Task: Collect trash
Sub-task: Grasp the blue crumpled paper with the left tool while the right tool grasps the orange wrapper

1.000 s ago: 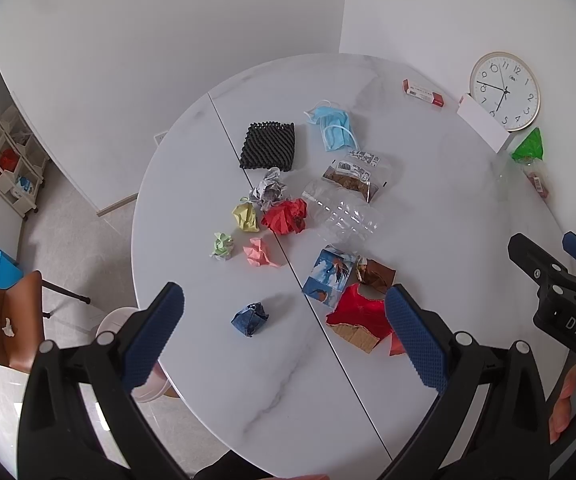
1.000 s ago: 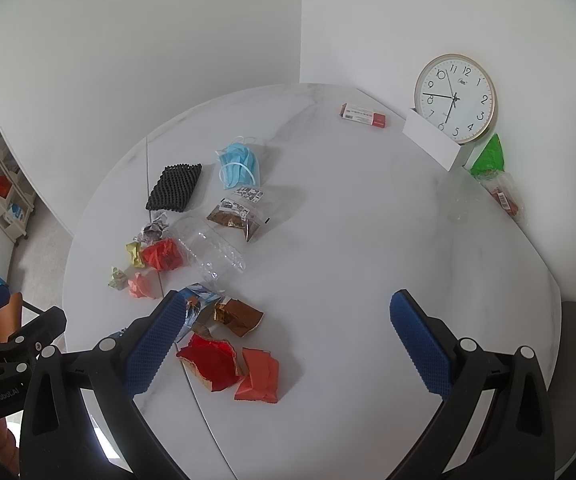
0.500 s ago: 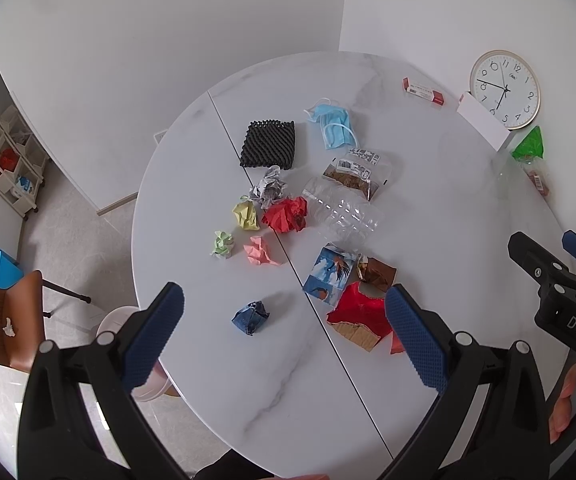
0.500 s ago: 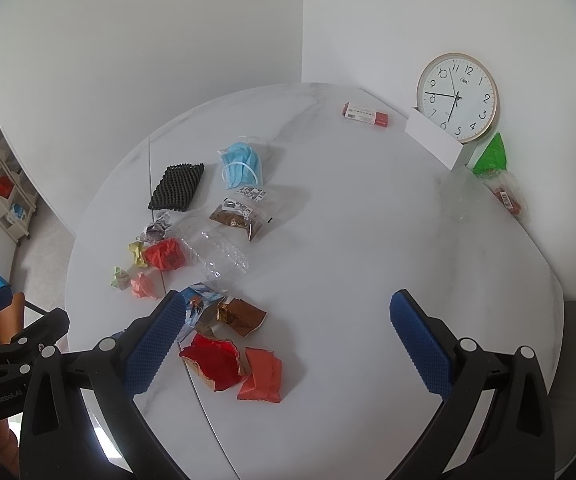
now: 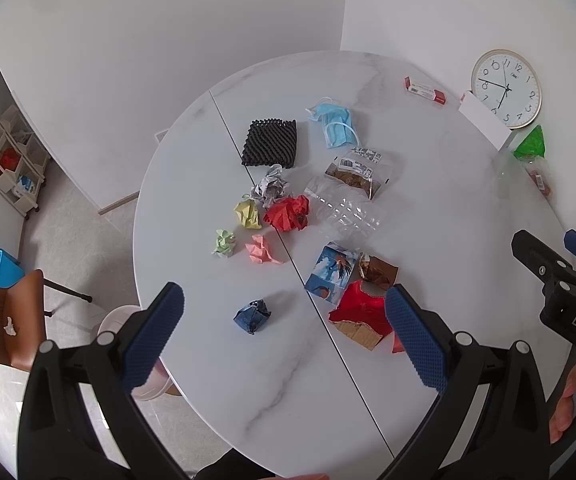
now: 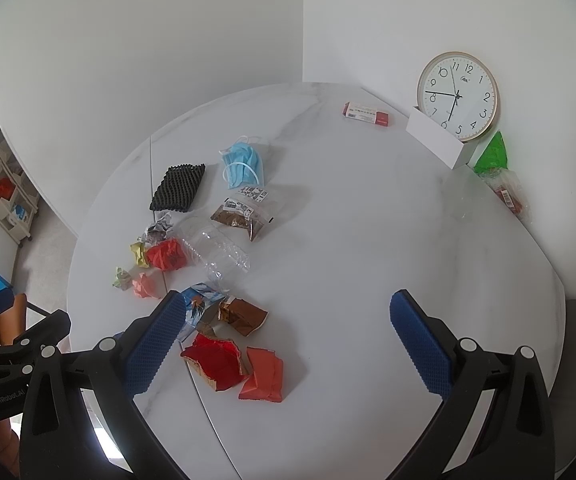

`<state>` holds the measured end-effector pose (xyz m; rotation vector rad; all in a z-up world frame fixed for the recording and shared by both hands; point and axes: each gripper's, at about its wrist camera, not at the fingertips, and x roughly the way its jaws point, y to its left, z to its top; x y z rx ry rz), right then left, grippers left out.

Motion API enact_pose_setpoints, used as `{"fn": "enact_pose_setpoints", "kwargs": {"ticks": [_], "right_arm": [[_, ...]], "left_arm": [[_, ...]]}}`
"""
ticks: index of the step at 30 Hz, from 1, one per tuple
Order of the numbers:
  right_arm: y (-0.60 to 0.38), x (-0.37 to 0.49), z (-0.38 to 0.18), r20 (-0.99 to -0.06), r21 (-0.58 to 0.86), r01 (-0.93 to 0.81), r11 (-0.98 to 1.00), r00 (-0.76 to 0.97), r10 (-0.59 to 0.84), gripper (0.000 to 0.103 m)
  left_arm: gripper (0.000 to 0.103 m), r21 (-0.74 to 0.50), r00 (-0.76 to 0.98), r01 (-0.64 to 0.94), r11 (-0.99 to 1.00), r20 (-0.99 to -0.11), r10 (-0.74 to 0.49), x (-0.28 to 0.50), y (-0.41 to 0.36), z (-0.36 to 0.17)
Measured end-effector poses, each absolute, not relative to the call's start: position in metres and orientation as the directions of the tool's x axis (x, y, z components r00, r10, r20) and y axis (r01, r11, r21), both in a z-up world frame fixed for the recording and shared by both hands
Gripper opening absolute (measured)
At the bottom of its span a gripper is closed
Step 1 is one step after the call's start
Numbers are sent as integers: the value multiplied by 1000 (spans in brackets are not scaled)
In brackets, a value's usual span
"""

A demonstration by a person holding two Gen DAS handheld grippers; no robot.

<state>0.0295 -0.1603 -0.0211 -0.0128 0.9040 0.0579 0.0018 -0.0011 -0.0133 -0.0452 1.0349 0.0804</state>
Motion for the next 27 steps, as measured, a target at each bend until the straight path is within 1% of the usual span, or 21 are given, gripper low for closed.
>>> {"fn": "enact_pose_setpoints", "kwargs": {"ticks": [8, 12, 15, 18, 22, 27], "right_arm": [[-160, 29, -22, -787, 16, -58, 998, 616, 48, 101], [-161, 27, -30, -783, 29, -93, 995, 617, 81, 101], [-158, 24, -44, -789, 17, -163, 987, 604, 114, 101], [-155, 22, -68, -817, 15, -270, 963, 552, 167, 101], [-144, 20, -109, -860, 4, -436, 900, 458, 226, 101], [-129, 22, -151, -888, 0, -583, 813, 373, 268, 101]], "left_arm": [[97, 5, 505, -84, 996, -862, 47, 1, 1, -16], [97, 30, 503, -64, 997, -862, 59, 0, 5, -25], [97, 33, 499, -58, 998, -864, 58, -4, 16, -37], [97, 19, 480, -30, 999, -877, 31, -8, 26, -53], [97, 75, 460, -21, 997, -885, 76, -17, 33, -72], [97, 41, 423, -52, 998, -904, 59, -21, 34, -92]]}}
